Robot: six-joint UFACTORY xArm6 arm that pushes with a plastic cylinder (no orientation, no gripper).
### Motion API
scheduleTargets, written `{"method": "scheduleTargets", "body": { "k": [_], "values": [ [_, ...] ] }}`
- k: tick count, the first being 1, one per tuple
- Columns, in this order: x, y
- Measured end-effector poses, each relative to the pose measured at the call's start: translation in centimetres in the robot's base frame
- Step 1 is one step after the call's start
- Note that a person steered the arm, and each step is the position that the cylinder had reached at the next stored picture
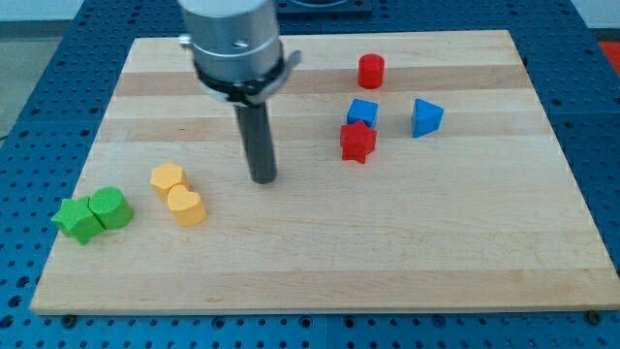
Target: Slide the red star towards top center
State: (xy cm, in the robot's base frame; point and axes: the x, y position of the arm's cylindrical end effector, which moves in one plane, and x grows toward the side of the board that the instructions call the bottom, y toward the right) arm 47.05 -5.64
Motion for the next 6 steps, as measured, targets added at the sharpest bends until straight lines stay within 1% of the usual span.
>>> {"method": "scheduleTargets", "body": {
  "k": [1, 2, 3, 4, 5, 6],
  "values": [
    [-0.4, 5.9],
    [0.9, 13.6],
    [-1.1, 19.0],
    [-4.1, 15.8],
    [-5.4, 13.7],
    [-3.2, 6.9]
  ]
}}
